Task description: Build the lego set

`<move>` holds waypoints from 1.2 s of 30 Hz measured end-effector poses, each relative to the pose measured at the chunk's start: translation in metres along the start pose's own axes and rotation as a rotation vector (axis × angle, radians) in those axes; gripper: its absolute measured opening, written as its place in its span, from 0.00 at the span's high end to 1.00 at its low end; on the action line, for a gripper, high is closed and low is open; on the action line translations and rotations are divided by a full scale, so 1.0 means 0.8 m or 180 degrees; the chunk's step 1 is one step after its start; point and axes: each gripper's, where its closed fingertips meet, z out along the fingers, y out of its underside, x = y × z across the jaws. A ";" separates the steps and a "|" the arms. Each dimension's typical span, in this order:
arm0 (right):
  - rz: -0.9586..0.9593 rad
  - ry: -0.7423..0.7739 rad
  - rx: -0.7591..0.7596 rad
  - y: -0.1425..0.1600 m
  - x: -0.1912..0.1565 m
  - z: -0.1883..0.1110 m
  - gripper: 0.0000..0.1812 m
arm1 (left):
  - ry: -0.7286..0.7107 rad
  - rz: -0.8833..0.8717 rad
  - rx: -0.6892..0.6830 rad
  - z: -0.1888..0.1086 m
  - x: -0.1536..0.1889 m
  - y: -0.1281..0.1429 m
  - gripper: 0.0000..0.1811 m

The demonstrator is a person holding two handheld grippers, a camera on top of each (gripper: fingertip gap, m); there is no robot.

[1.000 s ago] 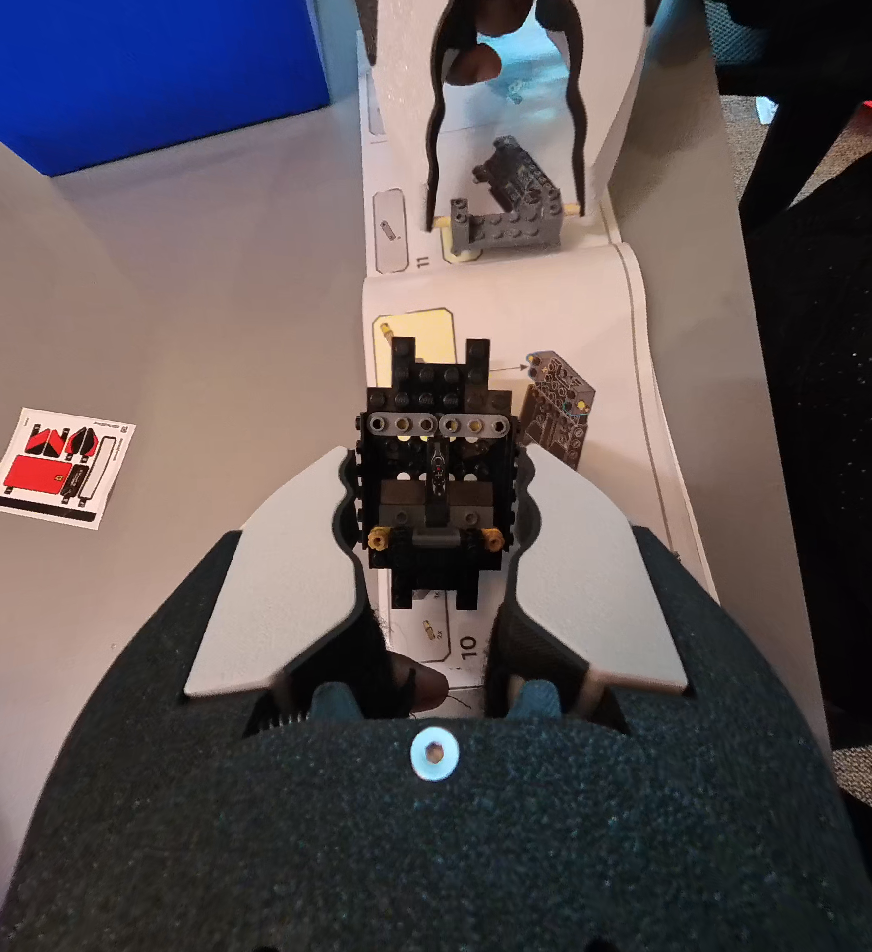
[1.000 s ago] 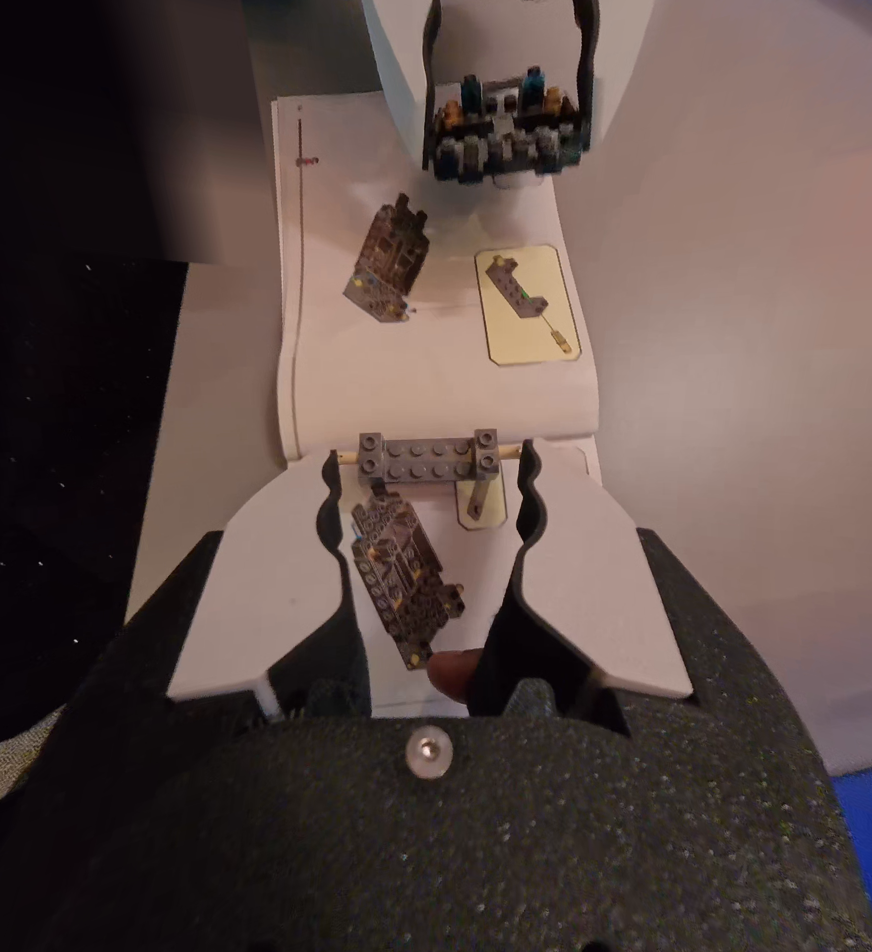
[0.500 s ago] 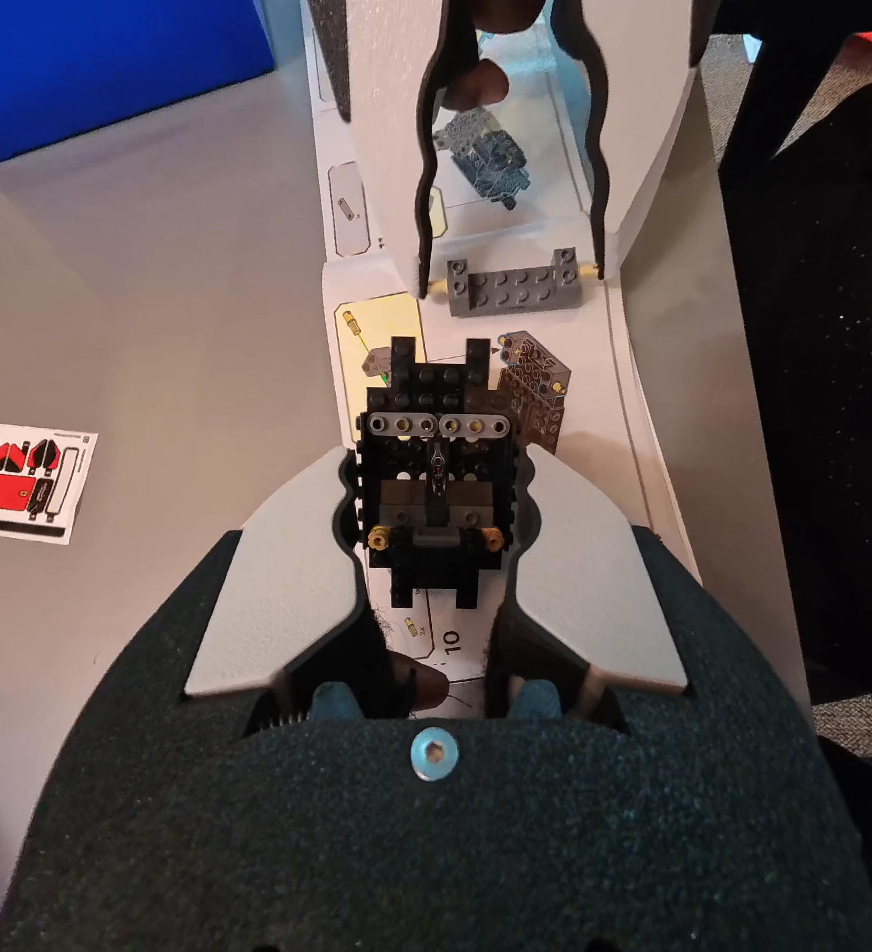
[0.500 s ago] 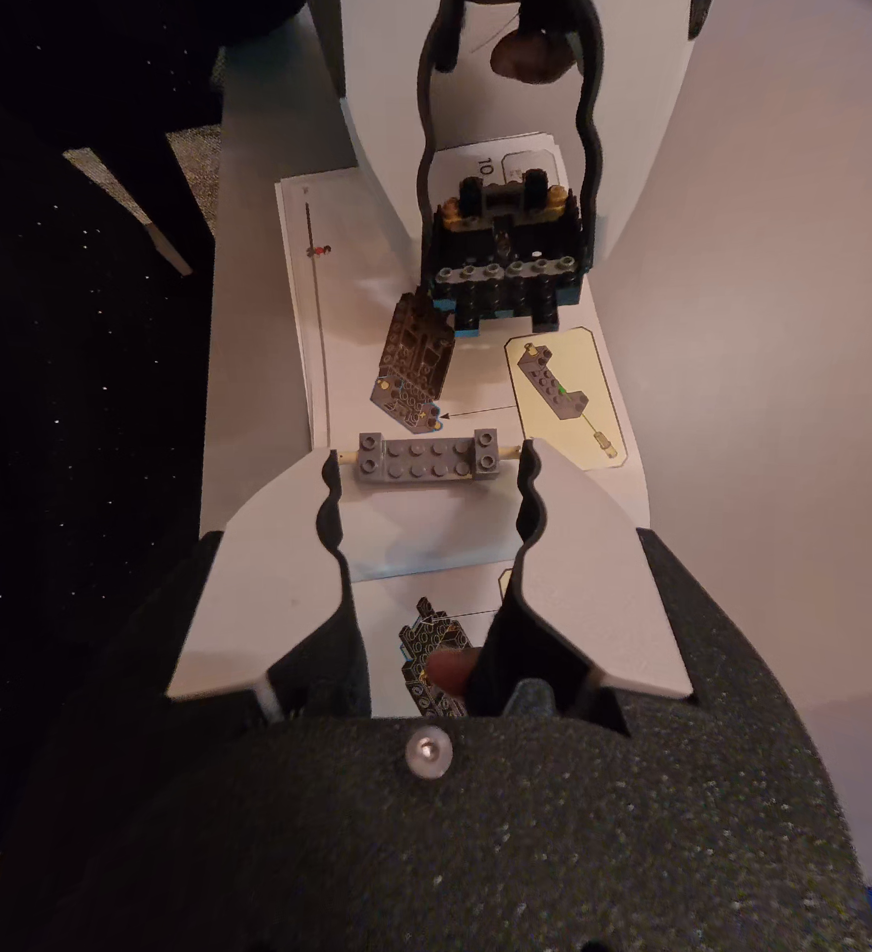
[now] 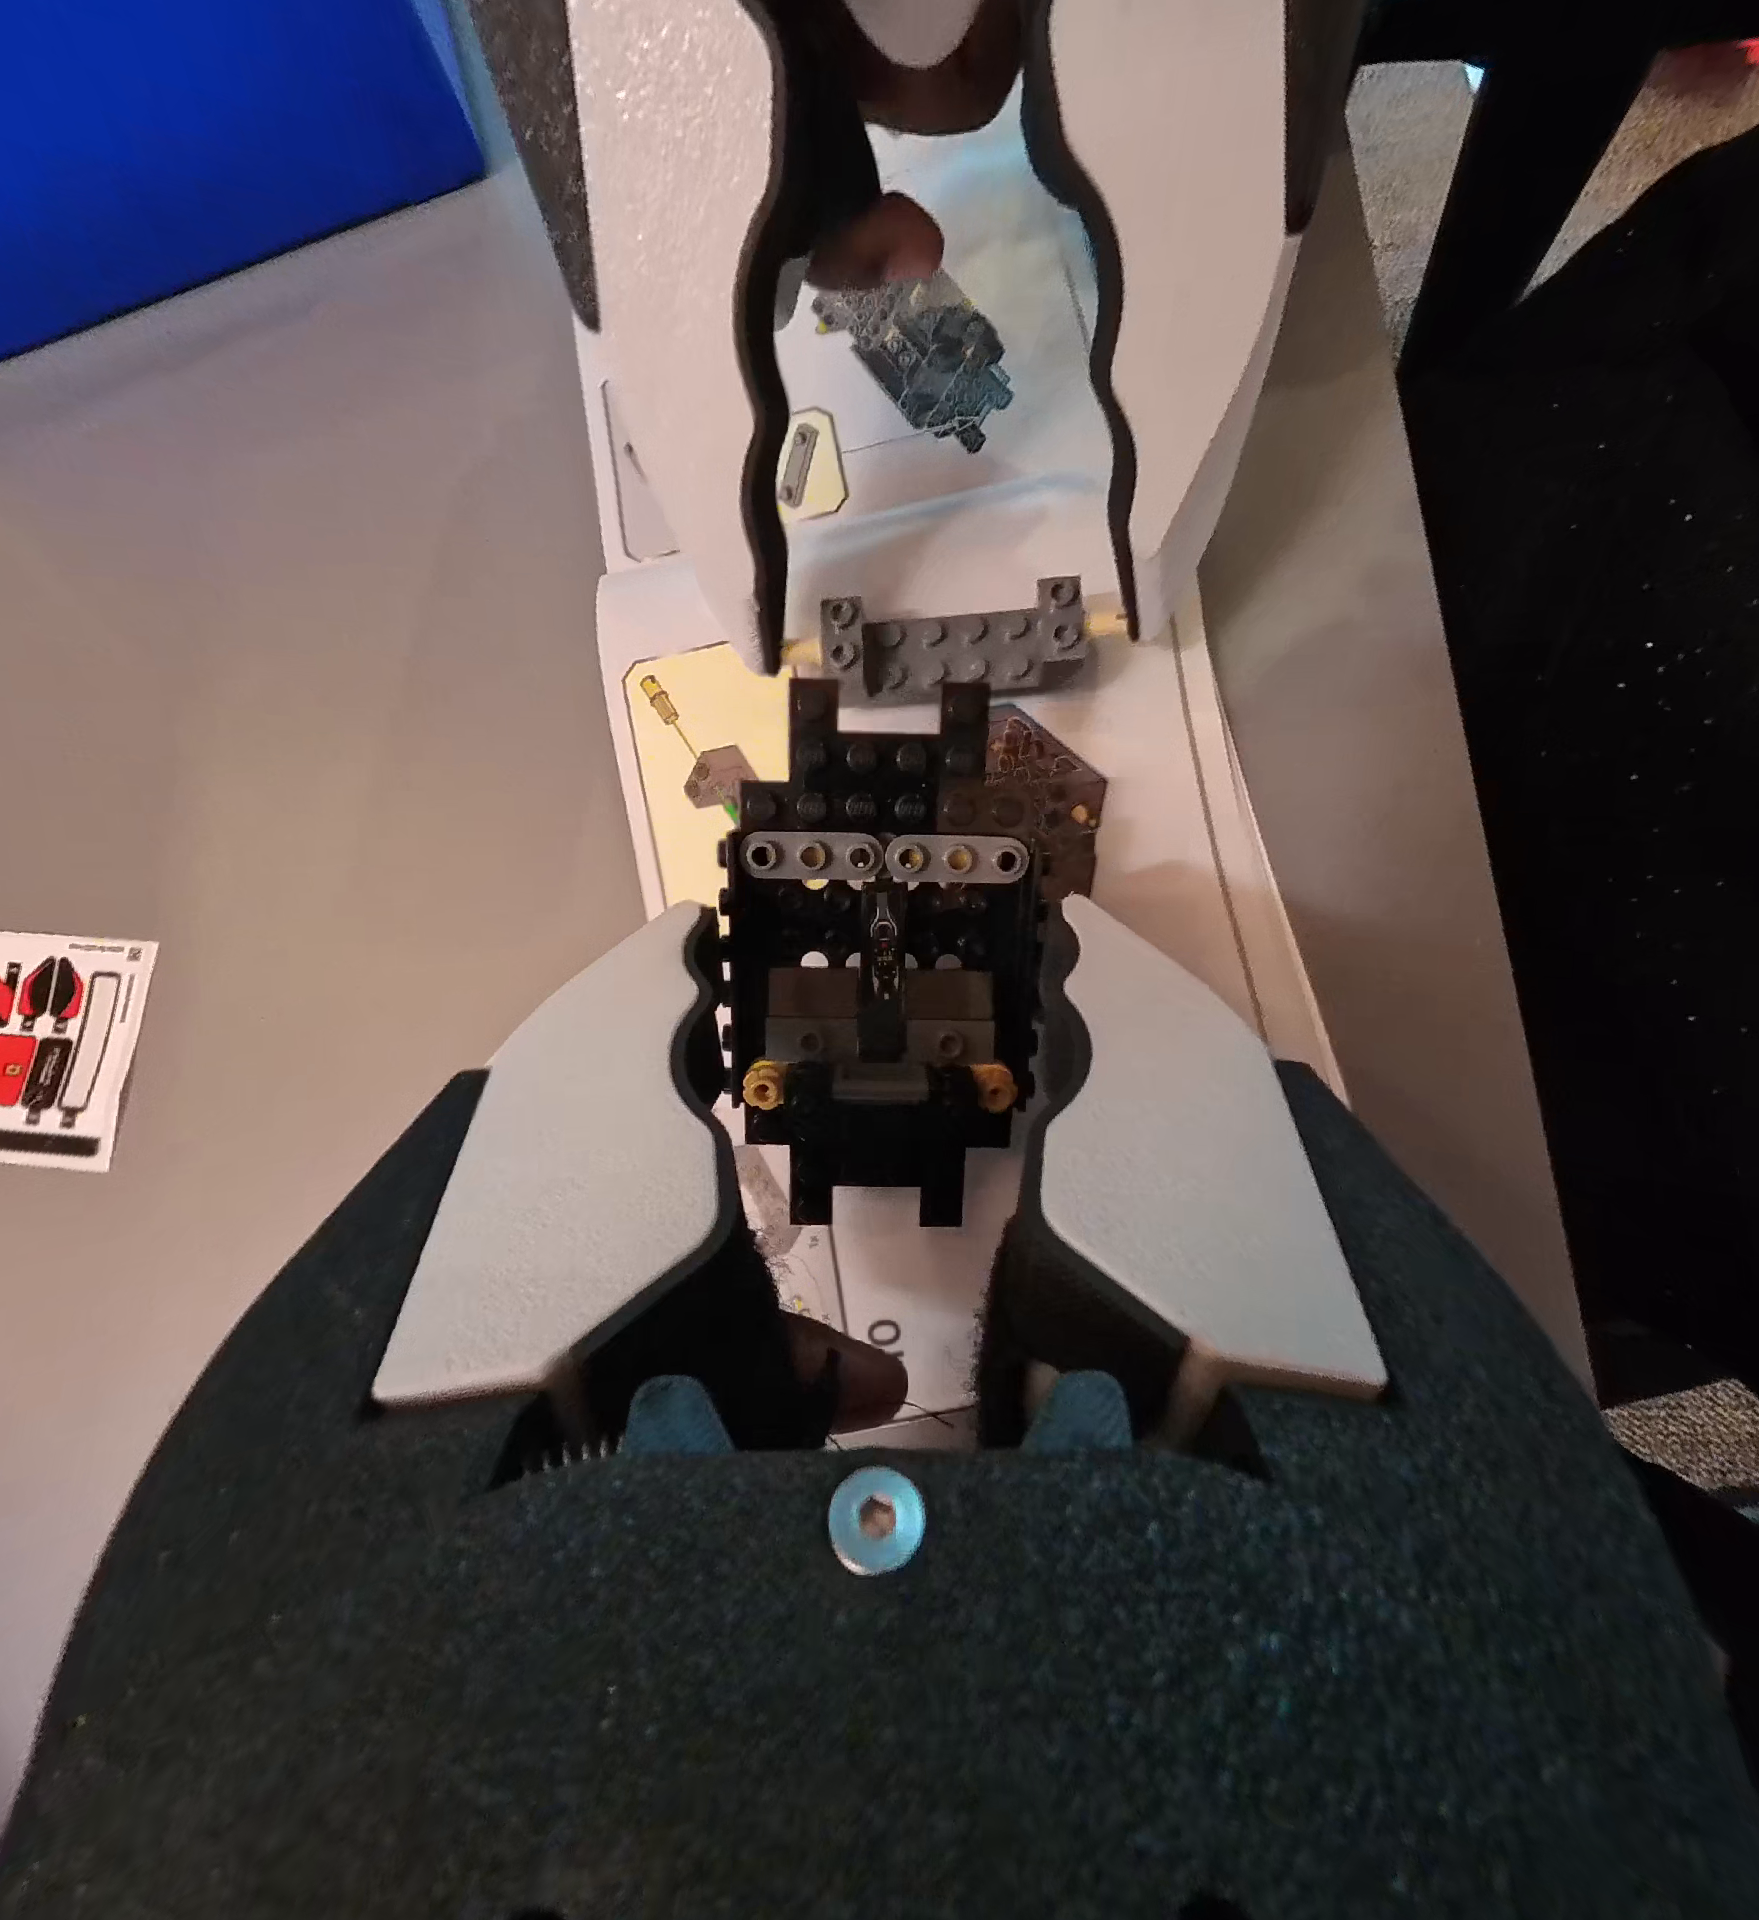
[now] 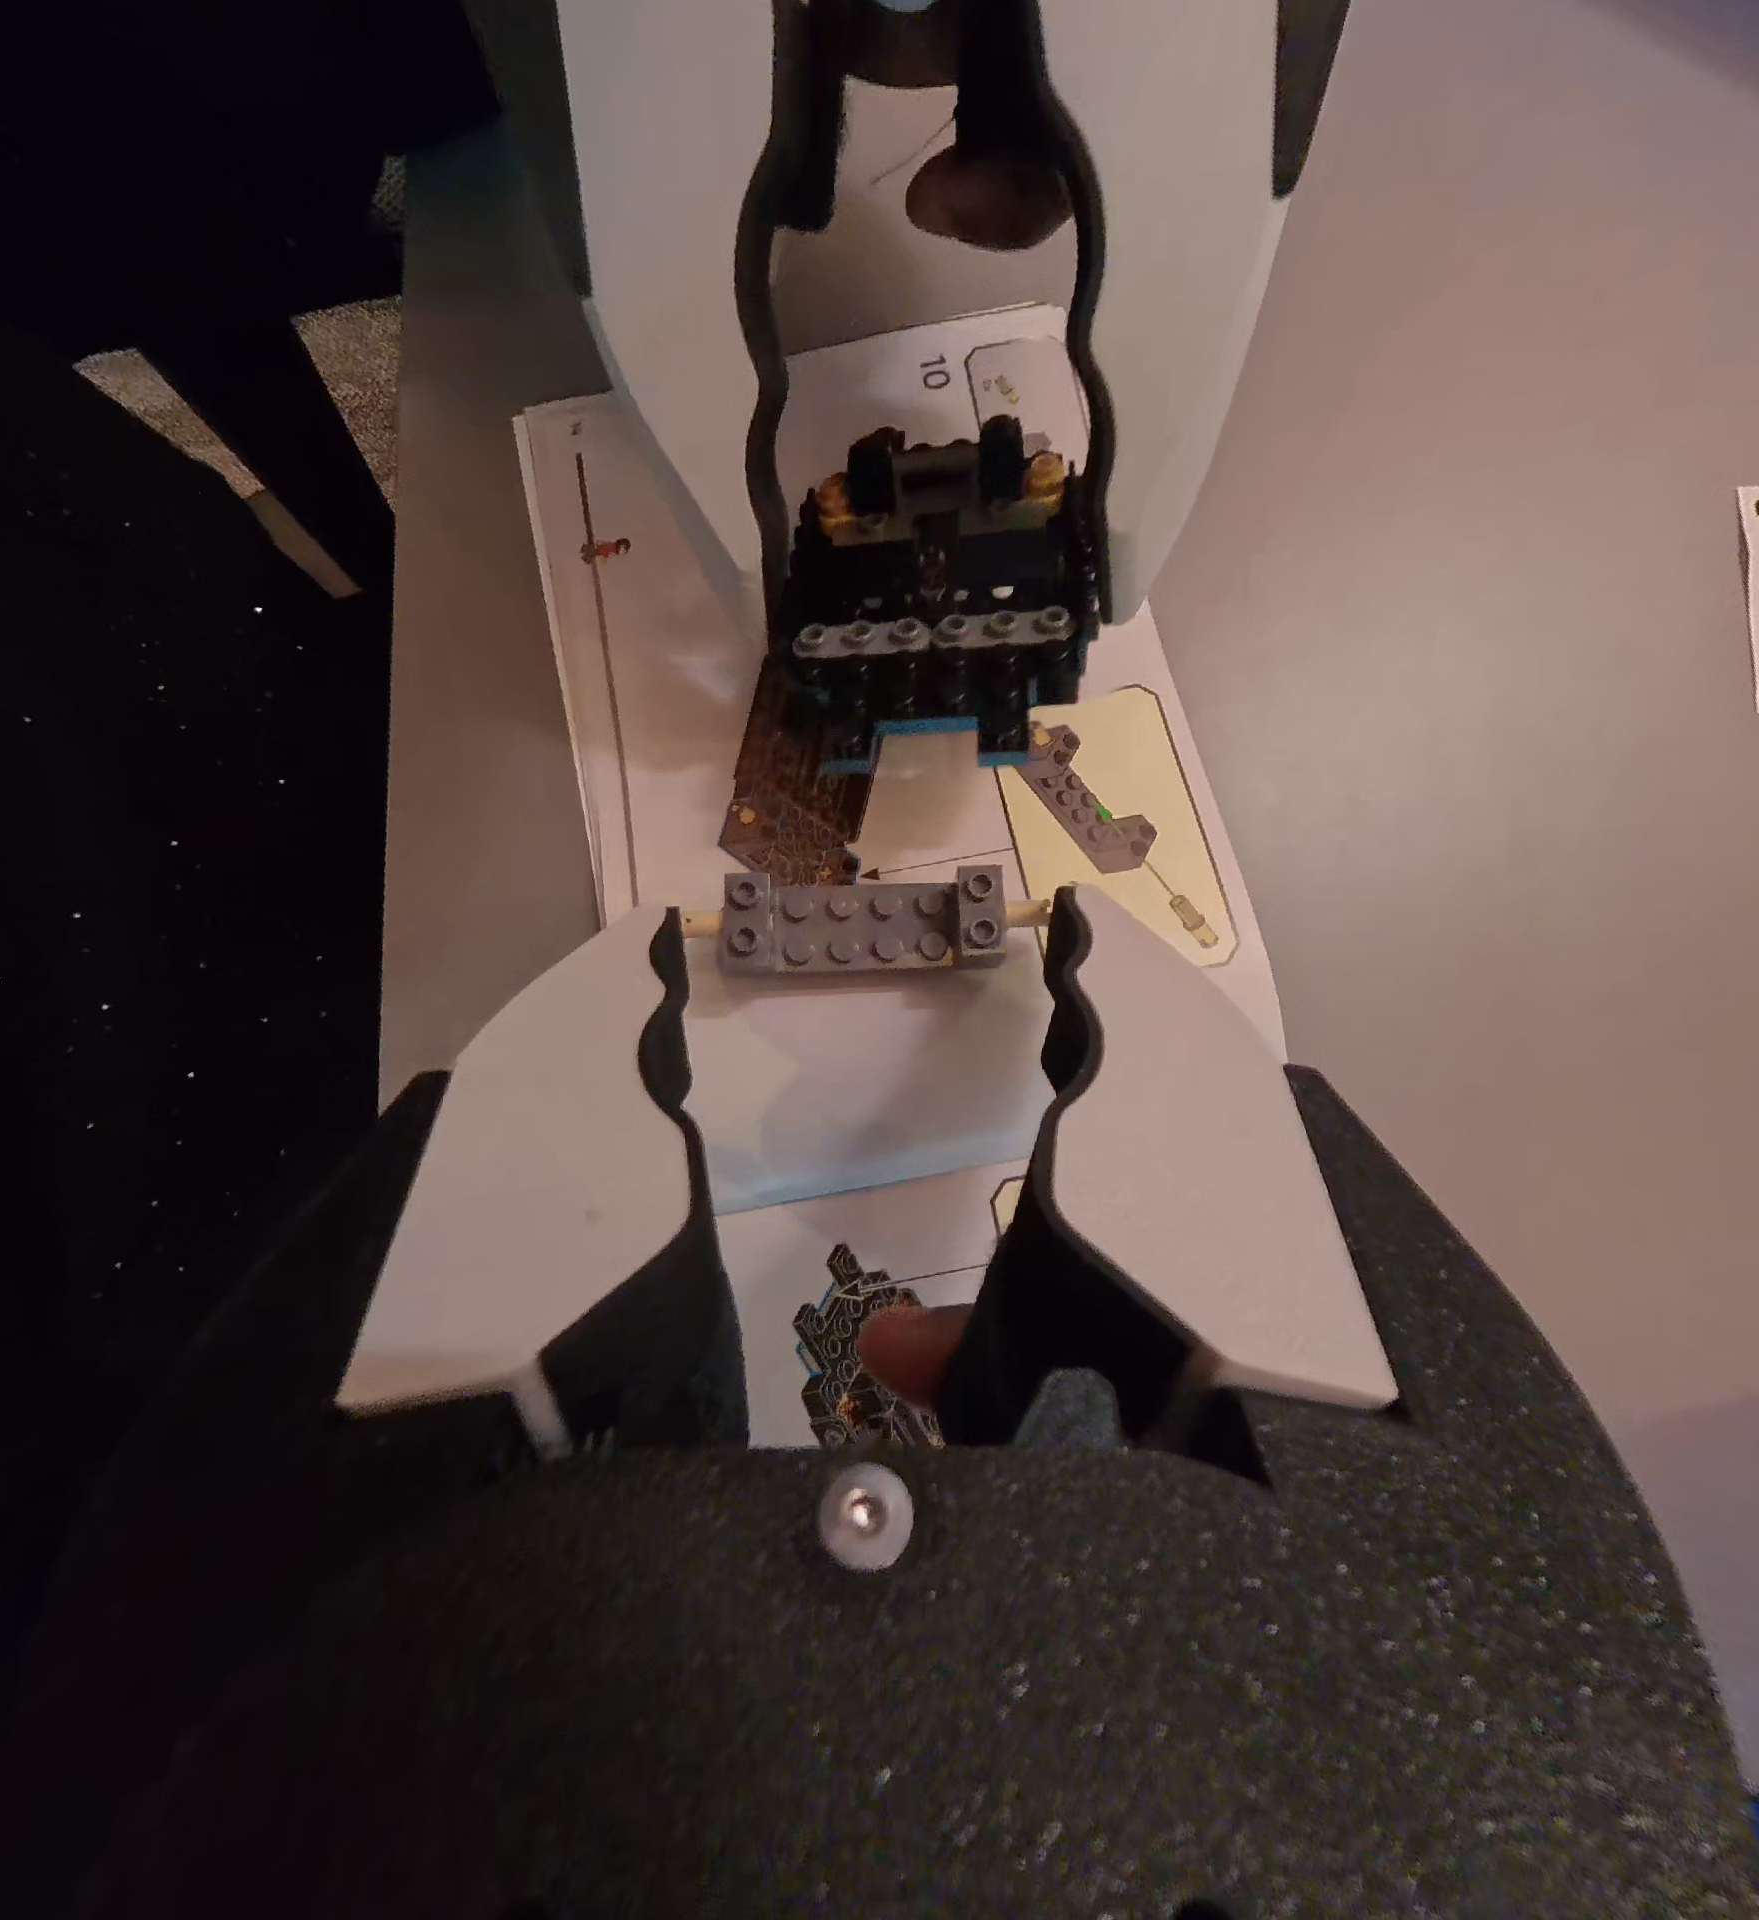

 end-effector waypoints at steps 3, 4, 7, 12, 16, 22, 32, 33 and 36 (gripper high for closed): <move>-0.0018 0.0076 -0.0021 -0.003 0.004 0.003 0.63 | 0.0035 -0.0024 -0.0085 0.003 0.003 0.002 0.68; -0.0027 0.0102 -0.0034 -0.004 0.004 0.004 0.63 | 0.0040 -0.0035 -0.0124 0.004 0.003 0.003 0.68; -0.0076 0.0234 -0.0121 -0.003 0.007 0.007 0.63 | 0.0043 -0.0049 -0.0202 0.007 0.005 0.004 0.68; -0.0106 0.0262 -0.0129 -0.006 0.003 0.010 0.63 | 0.0098 -0.0071 -0.0296 0.012 0.011 0.003 0.68; -0.0060 0.0274 -0.0141 -0.006 0.004 0.012 0.63 | 0.0095 -0.0086 -0.0424 0.016 0.014 0.005 0.68; -0.0070 0.0293 -0.0185 -0.004 0.003 0.015 0.63 | 0.0079 -0.0145 -0.0614 0.020 0.017 0.008 0.68; -0.0090 0.0234 -0.0140 -0.007 -0.001 0.020 0.63 | 0.0114 -0.0142 -0.0697 0.024 0.020 0.011 0.68; -0.0092 0.0231 -0.0143 -0.007 -0.001 0.020 0.63 | 0.0117 -0.0147 -0.0698 0.024 0.021 0.012 0.68; -0.0103 0.0224 -0.0143 -0.006 -0.001 0.021 0.63 | 0.0125 -0.0162 -0.0701 0.024 0.021 0.012 0.68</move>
